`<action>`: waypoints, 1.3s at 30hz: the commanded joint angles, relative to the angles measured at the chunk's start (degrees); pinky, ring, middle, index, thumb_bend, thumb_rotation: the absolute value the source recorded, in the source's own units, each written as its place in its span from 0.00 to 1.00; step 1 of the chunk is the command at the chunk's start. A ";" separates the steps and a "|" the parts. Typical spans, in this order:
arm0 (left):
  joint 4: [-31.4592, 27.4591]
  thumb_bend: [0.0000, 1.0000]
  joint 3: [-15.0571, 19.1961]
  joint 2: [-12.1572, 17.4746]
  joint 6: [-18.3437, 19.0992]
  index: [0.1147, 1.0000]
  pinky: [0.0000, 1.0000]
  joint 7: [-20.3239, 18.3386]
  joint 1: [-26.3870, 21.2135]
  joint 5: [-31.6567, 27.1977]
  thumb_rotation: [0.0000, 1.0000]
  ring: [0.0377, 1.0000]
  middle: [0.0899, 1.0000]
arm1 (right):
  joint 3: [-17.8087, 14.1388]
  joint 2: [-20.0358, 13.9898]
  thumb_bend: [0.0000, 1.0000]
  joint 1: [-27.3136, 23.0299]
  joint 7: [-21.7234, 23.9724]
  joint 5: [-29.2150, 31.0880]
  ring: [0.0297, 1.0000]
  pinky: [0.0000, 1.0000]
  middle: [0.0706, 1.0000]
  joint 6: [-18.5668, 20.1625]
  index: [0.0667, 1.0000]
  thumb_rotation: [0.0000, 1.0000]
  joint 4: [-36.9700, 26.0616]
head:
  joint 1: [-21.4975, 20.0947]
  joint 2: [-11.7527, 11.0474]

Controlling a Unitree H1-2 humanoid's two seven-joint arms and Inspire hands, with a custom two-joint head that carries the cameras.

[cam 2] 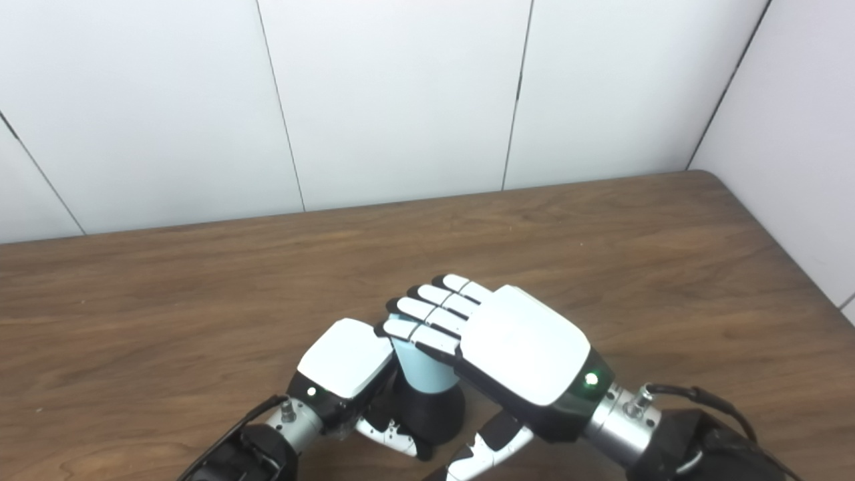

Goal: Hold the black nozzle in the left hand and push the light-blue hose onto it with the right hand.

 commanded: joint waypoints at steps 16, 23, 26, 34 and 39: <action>9.14 0.52 -2.20 5.29 2.13 0.47 0.50 -10.86 4.66 5.22 0.00 0.39 0.37 | 3.26 -1.59 0.91 1.32 10.99 -8.37 1.00 0.94 1.00 0.80 0.95 0.94 0.06 | 0.15 0.01; 8.86 0.52 -1.73 5.34 2.22 0.47 0.49 -11.17 4.51 4.55 0.00 0.40 0.37 | 3.34 -0.66 0.90 3.78 8.04 -10.37 1.00 0.98 1.00 -0.38 0.98 0.92 0.95 | 0.34 -0.09; 8.80 0.52 -1.70 5.59 1.99 0.47 0.45 -11.39 4.28 4.58 0.00 0.38 0.37 | 3.68 -0.30 0.90 4.58 7.44 -11.08 1.00 0.99 1.00 -0.48 0.98 0.92 0.78 | 0.32 -0.17; 8.73 0.52 -1.52 5.86 1.76 0.47 0.43 -11.32 4.15 4.70 0.00 0.37 0.36 | 3.81 0.73 0.90 5.92 6.58 -11.19 1.00 0.97 1.00 0.46 0.96 0.90 0.66 | 0.49 -0.10; 8.57 0.52 -1.46 6.01 1.79 0.47 0.47 -11.53 4.18 4.74 0.00 0.40 0.38 | 3.69 1.32 0.90 6.67 5.95 -10.96 0.99 0.95 1.00 0.28 0.95 0.90 0.68 | 0.47 -0.06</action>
